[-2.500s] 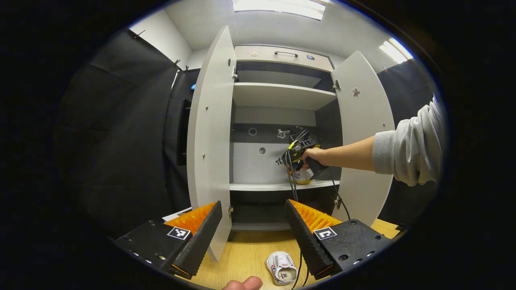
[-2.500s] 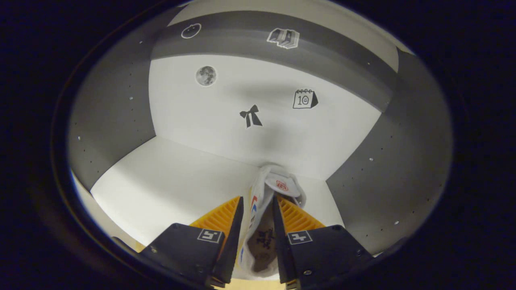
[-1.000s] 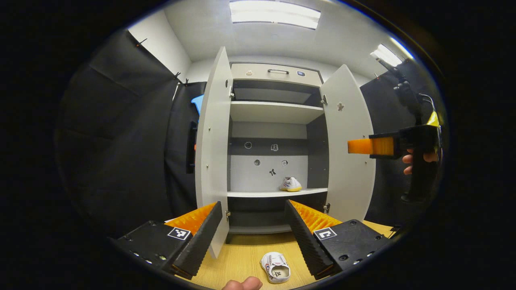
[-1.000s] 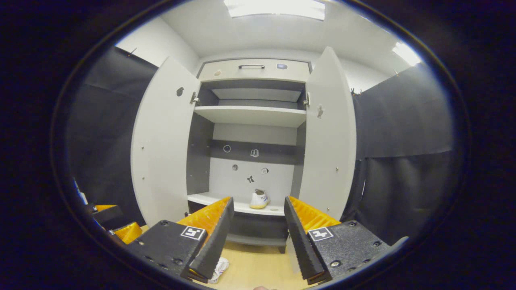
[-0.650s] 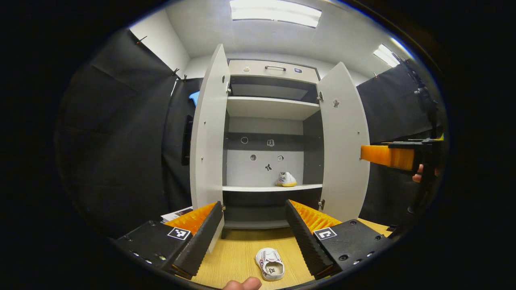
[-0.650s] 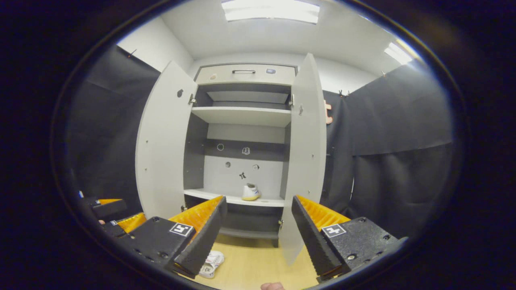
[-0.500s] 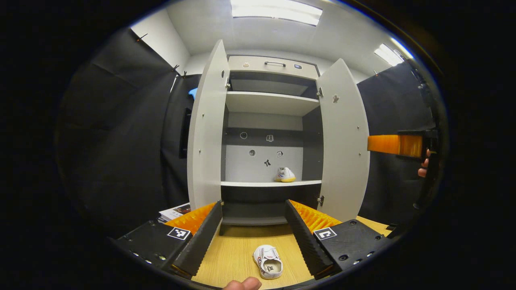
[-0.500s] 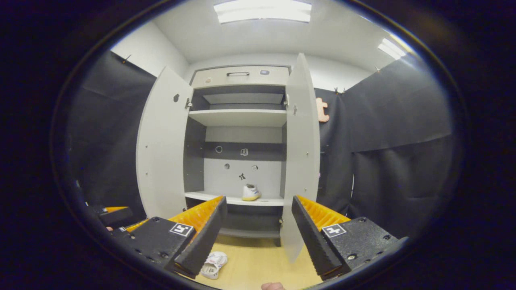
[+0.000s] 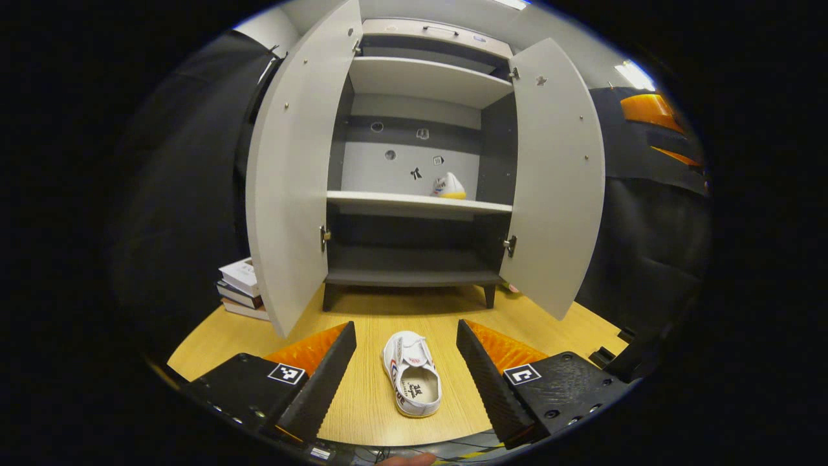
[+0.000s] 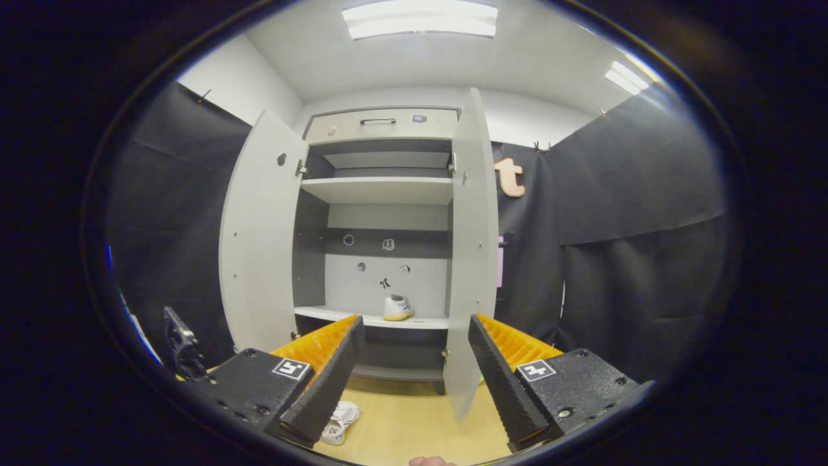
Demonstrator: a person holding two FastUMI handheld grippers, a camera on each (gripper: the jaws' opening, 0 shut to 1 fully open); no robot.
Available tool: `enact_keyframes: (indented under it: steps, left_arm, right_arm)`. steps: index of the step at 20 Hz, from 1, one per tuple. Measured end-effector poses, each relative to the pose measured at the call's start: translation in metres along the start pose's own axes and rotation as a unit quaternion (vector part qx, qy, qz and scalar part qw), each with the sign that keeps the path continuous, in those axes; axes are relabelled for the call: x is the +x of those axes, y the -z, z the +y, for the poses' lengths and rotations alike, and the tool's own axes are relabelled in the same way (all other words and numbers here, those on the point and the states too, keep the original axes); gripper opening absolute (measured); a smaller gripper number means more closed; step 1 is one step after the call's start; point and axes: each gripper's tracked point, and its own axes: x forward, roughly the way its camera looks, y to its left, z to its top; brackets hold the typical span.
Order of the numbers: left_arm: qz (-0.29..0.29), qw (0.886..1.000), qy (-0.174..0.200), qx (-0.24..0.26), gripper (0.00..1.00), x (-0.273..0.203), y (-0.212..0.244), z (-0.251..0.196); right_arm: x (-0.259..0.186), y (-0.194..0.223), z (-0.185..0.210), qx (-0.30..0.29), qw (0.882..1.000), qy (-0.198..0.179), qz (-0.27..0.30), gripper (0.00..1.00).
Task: Grab one shoe with the right hand and put it into the shoe cabinet, grab the other shoe with the left hand and put it into the shoe cabinet; then close the right door with the right hand and the left door with the left hand.
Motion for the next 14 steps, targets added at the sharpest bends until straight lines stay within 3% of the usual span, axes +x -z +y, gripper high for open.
enact_keyframes:
  steps: [14]
  left_arm:
    - [0.158, 0.987, -0.005, 0.004, 0.96, 0.065, 0.107, 0.018]
  right_arm:
    - [0.033, 0.036, -0.004, 0.006, 0.999, -0.003, 0.044, 1.0]
